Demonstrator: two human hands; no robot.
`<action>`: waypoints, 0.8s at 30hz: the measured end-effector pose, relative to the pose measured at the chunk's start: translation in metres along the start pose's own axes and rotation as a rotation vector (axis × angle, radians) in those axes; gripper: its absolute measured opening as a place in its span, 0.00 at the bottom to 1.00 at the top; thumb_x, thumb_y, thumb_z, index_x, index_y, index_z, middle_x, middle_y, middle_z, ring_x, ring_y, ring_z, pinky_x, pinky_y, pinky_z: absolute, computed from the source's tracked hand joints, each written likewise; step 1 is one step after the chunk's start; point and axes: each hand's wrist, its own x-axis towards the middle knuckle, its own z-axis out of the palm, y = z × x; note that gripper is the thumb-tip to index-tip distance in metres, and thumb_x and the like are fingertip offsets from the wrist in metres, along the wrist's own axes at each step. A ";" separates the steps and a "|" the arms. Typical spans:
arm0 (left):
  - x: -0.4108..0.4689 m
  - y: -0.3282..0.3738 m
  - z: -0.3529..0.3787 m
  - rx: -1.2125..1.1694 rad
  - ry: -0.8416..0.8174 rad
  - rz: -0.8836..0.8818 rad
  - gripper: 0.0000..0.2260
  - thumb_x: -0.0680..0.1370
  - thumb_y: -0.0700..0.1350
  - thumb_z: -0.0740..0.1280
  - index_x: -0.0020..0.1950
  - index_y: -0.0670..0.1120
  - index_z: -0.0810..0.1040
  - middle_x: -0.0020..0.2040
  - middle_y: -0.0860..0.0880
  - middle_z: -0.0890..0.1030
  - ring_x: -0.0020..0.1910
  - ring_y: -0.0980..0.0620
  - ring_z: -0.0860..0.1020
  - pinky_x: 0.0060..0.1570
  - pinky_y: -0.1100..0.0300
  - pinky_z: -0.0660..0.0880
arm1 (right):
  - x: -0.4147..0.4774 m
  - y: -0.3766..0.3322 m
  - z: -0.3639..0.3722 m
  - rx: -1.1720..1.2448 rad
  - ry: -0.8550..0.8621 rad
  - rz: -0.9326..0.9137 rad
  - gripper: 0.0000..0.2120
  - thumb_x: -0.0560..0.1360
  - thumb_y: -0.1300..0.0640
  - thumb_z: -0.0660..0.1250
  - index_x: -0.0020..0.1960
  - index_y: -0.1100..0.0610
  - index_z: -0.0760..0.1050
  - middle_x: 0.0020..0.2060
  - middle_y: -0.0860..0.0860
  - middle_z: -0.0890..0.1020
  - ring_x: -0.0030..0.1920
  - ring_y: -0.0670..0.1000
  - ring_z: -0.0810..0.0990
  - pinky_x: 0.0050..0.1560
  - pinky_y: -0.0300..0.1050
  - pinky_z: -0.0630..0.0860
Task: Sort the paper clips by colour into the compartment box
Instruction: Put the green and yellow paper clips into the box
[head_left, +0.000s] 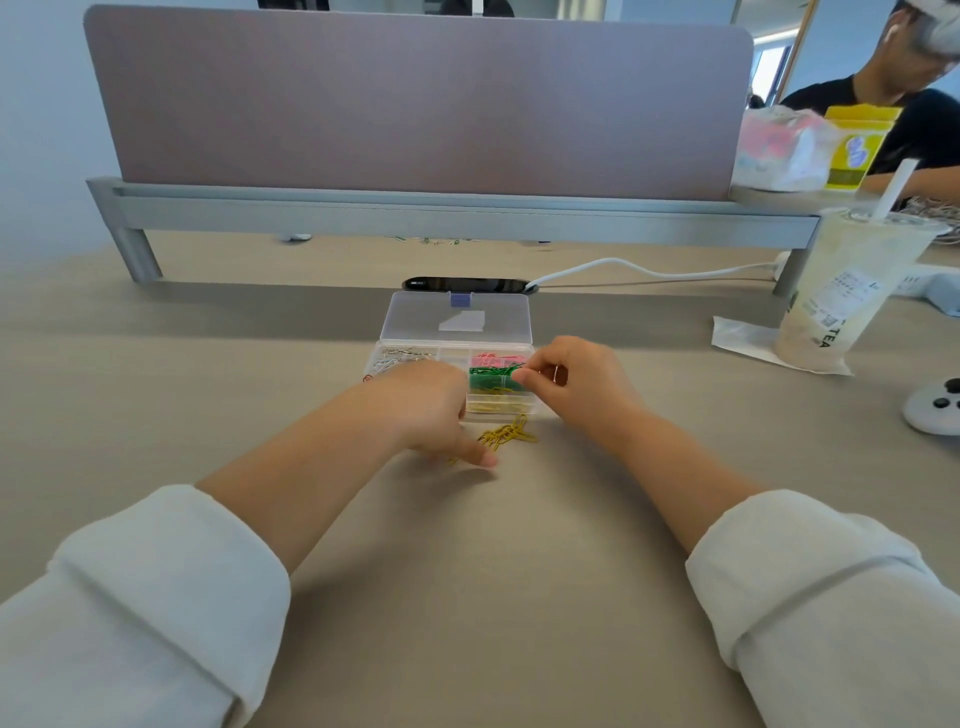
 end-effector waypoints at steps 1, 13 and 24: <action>0.001 0.003 0.003 0.013 0.026 -0.005 0.27 0.67 0.62 0.70 0.56 0.43 0.77 0.52 0.47 0.81 0.52 0.48 0.77 0.48 0.57 0.72 | 0.000 0.000 0.000 -0.010 -0.002 -0.002 0.08 0.74 0.52 0.67 0.43 0.57 0.81 0.34 0.48 0.75 0.34 0.47 0.69 0.36 0.39 0.64; 0.003 0.011 0.007 -0.092 0.033 0.100 0.07 0.76 0.45 0.66 0.51 0.47 0.81 0.50 0.49 0.81 0.45 0.52 0.75 0.45 0.63 0.69 | -0.001 0.011 0.005 -0.039 -0.087 0.009 0.09 0.75 0.53 0.65 0.43 0.57 0.80 0.33 0.51 0.77 0.35 0.49 0.71 0.37 0.39 0.65; 0.011 -0.006 -0.003 -0.302 0.358 0.170 0.02 0.75 0.44 0.67 0.46 0.47 0.78 0.39 0.55 0.75 0.38 0.58 0.72 0.33 0.74 0.66 | -0.003 0.011 0.003 0.028 -0.098 0.028 0.09 0.76 0.55 0.65 0.43 0.58 0.80 0.28 0.46 0.72 0.31 0.44 0.67 0.34 0.37 0.65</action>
